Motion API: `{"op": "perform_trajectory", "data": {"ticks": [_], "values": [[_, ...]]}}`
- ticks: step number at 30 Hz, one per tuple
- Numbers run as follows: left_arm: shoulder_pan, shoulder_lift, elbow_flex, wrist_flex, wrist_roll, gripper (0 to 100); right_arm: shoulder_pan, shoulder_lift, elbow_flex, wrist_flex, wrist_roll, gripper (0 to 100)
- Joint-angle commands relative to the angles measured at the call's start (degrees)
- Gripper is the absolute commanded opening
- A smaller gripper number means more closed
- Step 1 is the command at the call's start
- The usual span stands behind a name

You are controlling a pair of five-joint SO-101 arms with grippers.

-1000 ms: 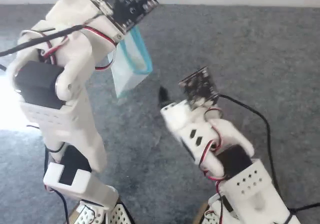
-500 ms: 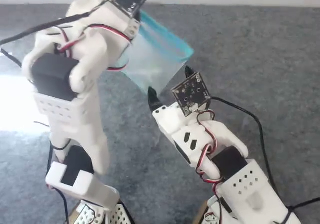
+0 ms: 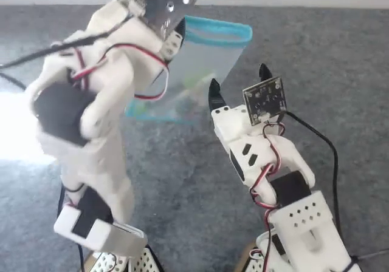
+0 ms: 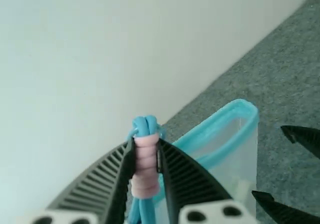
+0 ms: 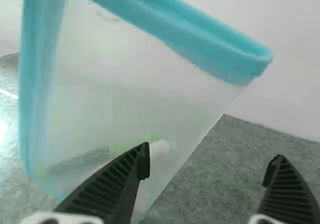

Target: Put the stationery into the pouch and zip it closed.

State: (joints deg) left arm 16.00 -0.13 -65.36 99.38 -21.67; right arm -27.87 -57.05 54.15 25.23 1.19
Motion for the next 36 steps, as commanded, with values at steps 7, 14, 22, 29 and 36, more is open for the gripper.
{"op": "perform_trajectory", "data": {"ticks": [7, 14, 22, 29, 36], "values": [[0.5, -9.2, 8.7, 1.1, 0.3, 1, 5.1, 3.3, -4.2, -0.9, -0.8, 36.5], [0.6, -10.5, 9.2, 1.1, -7.0, 1, 2.9, 3.9, -4.0, 0.2, -0.4, 36.4], [2.5, -9.9, 9.5, 0.3, -4.7, 1, -13.5, 4.0, -4.4, 6.5, -0.4, 36.4], [2.8, -9.9, 9.5, 0.4, -4.7, 1, -13.1, 2.8, -6.9, 9.4, -0.4, 36.5], [-0.4, -10.3, 9.4, 0.5, -4.7, 1, 4.7, -17.0, -14.2, 26.1, 1.7, 36.5]]}}
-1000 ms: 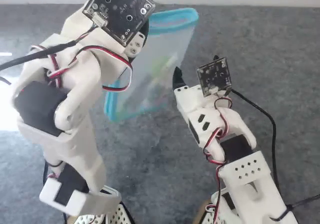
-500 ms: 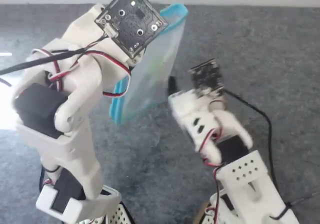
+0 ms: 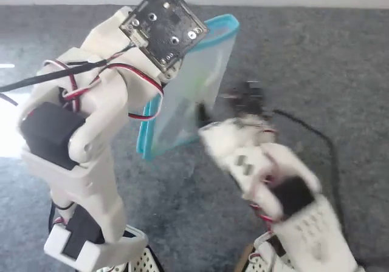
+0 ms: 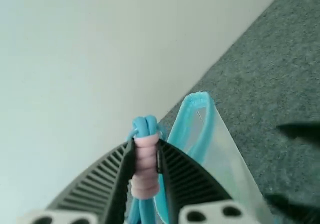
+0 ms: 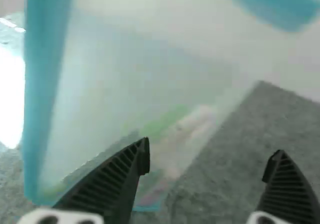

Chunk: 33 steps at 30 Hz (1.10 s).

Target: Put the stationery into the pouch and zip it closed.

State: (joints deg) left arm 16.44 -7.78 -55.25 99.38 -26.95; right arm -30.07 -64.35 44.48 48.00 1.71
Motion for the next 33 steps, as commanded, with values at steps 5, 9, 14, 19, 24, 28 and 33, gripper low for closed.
{"op": "perform_trajectory", "data": {"ticks": [5, 9, 14, 19, 24, 28, 33], "values": [[2.5, -4.0, -1.8, 1.4, -1.0, 1, 6.5, -7.7, 3.2, -0.9, 4.0, 36.5], [5.6, -8.2, 1.8, 1.3, -1.8, 1, 8.1, 5.8, 0.7, -4.1, 4.7, 36.5], [6.4, -16.7, 13.8, 1.4, -10.8, 1, 13.2, 21.4, -6.5, -4.2, 4.5, 36.5], [6.2, -23.0, 22.3, 1.3, -19.1, 1, 13.4, 29.3, -10.2, -4.8, 4.8, 36.6], [6.2, -23.5, 21.0, 1.0, -23.7, 1, 10.2, 29.4, -10.3, -0.6, 9.2, 36.6], [6.1, -23.4, 17.8, 1.1, -25.1, 1, 6.1, 27.3, -11.3, 5.8, 9.7, 36.5], [-1.8, -21.8, 18.1, 0.7, -23.1, 1, 5.7, 19.3, -12.7, 12.0, 4.8, 36.5]]}}
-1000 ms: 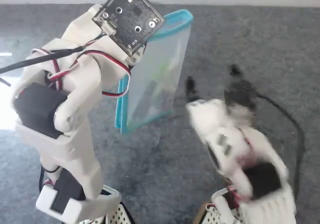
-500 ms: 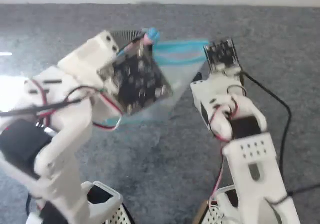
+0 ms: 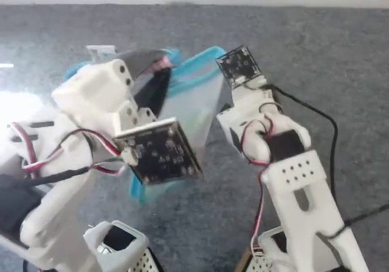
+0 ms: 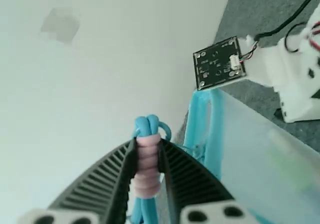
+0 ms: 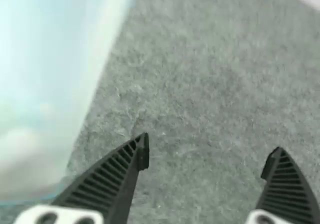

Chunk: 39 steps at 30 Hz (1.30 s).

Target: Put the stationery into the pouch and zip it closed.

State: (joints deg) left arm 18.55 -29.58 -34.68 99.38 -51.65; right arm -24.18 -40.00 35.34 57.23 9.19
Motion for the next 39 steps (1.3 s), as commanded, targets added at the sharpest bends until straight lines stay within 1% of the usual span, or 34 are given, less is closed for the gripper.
{"op": "perform_trajectory", "data": {"ticks": [1, 2, 5, 8, 10, 12, 14, 16, 18, 20, 21, 23, 25, 27, 29, 31, 32, 34, 36, 38, 39], "values": [[-5.6, 1.1, -2.2, -0.4, 4.8, 1, -0.3, -5.9, -3.0, 3.8, -3.4, 36.5], [-7.9, 2.3, -2.1, -1.4, 9.5, 1, -0.7, -6.3, -2.1, 4.5, -3.7, 36.5], [-14.4, 7.5, -2.3, -3.5, 27.1, 1, -2.0, -6.3, 0.4, 4.1, -3.4, 36.5], [-15.0, 12.7, -2.4, -3.8, 41.2, 1, -2.2, -6.9, 1.8, 1.6, -3.4, 36.5], [-15.1, 15.8, -2.5, -4.0, 46.3, 1, -2.0, -6.9, 1.6, 1.4, -3.4, 36.5], [-15.9, 19.1, -3.1, -4.0, 49.2, 1, -2.1, -6.2, 2.0, 1.6, -3.4, 36.5], [-18.4, 22.5, -4.1, -4.9, 52.0, 1, -2.2, -6.4, 3.5, 1.5, -3.3, 36.5], [-19.1, 25.4, -5.2, -4.1, 55.3, 1, -1.9, -6.3, 4.7, 1.4, -3.3, 36.5], [-18.8, 27.6, -6.1, -1.2, 62.2, 1, -2.2, -6.2, 5.6, 0.7, -1.4, 36.5], [-15.4, 28.9, -6.7, 1.2, 71.0, 1, -2.2, -6.2, 6.4, -1.4, -0.6, 36.5], [-13.3, 29.0, -6.5, 1.3, 73.9, 1, -1.9, -6.2, 7.0, -2.4, -0.5, 36.5], [-8.5, 28.2, -6.4, 1.2, 77.2, 1, -1.8, -6.2, 8.5, -3.9, -0.3, 36.5], [-4.6, 27.9, -6.6, 1.1, 76.6, 1, -1.9, -6.2, 10.0, -5.3, -0.2, 36.5], [-1.5, 27.3, -6.4, 1.1, 73.4, 4, -2.1, -6.2, 11.3, -8.2, -0.2, 36.5], [0.1, 25.9, -5.7, 1.3, 69.7, 11, -1.8, -6.2, 12.9, -12.6, -0.2, 36.5], [0.7, 23.2, -2.2, 1.3, 65.8, 18, -1.0, -6.1, 14.5, -16.9, -0.5, 36.5], [0.8, 21.0, 0.0, 1.3, 62.9, 19, -0.8, -6.1, 15.2, -19.0, -0.6, 36.5], [0.8, 16.3, 4.2, 1.2, 57.8, 18, -0.5, -6.1, 16.9, -23.3, -0.6, 36.5], [0.5, 10.7, 7.9, 1.2, 54.2, 14, -0.5, -6.1, 18.9, -26.1, -0.7, 36.5], [-0.2, 5.3, 11.6, 1.2, 51.4, 11, -0.5, -6.4, 20.1, -26.2, -0.3, 36.5], [-1.8, 2.6, 13.9, 1.2, 49.9, 11, -0.5, -6.8, 20.3, -25.2, -0.2, 36.5]]}}
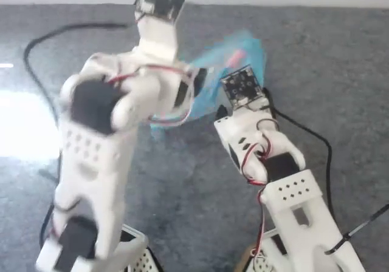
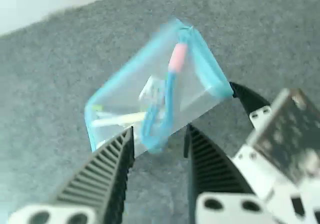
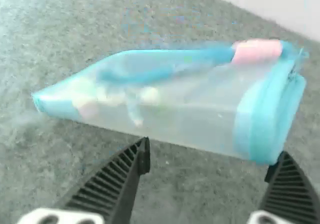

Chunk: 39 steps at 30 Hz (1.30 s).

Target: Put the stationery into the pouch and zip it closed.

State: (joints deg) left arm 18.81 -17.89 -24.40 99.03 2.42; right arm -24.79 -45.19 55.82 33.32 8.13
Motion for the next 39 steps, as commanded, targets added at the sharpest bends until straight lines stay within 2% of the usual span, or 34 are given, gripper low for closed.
{"op": "perform_trajectory", "data": {"ticks": [1, 4, 6, 8, 9, 12, 14, 15, 18, 20, 23, 27, 30, 32, 36, 39], "values": [[-4.0, -11.6, 6.4, 1.6, -5.5, 11, 0.1, -1.8, -0.5, 0.4, 1.0, 36.5], [-11.3, -17.0, 14.5, 1.0, -8.7, 11, 4.4, -5.1, -6.9, 10.8, 1.0, 36.5], [-15.6, -18.0, 21.6, -1.3, -9.5, 11, 11.9, -8.0, -14.3, 20.1, 1.0, 36.5], [-17.5, -17.8, 30.5, -7.0, -9.5, 11, 17.5, -9.2, -20.9, 26.0, 1.0, 36.5], [-18.1, -17.5, 34.5, -10.8, -9.4, 11, 17.0, -8.5, -23.6, 27.3, 1.0, 36.5], [-18.9, -17.2, 44.4, -22.0, -7.2, 11, 7.2, -3.6, -28.4, 31.5, 4.0, 36.5], [-17.7, -17.2, 48.5, -25.4, -5.3, 11, 7.1, -1.0, -32.7, 37.3, 4.9, 36.5], [-16.2, -17.1, 50.0, -26.4, -5.0, 11, 9.5, -0.3, -35.3, 40.4, 5.1, 36.5], [-12.8, -16.3, 52.5, -29.8, -5.0, 11, 23.8, 1.4, -40.0, 45.9, 7.6, 36.5], [-12.6, -14.4, 54.0, -34.7, -4.8, 11, 31.3, 1.8, -40.0, 46.5, 12.0, 36.5], [-14.4, -8.8, 56.3, -39.8, -1.7, 11, 37.8, 3.0, -36.1, 45.0, 18.2, 36.5], [-13.5, 1.2, 53.5, -42.0, 0.4, 11, 40.1, 10.0, -26.6, 31.3, 20.7, 36.5], [-11.9, 6.4, 48.7, -41.8, 4.2, 11, 37.9, 20.2, -25.5, 22.8, 20.0, 36.5], [-12.5, 8.3, 47.1, -41.8, 9.3, 11, 36.0, 28.0, -28.7, 20.7, 15.8, 36.5], [-16.1, 9.2, 47.3, -42.5, 19.2, 11, 32.4, 43.6, -39.2, 18.7, 0.5, 36.5], [-18.5, 8.9, 48.6, -43.3, 20.0, 11, 28.6, 55.1, -48.0, 18.2, -6.4, 36.5]]}}
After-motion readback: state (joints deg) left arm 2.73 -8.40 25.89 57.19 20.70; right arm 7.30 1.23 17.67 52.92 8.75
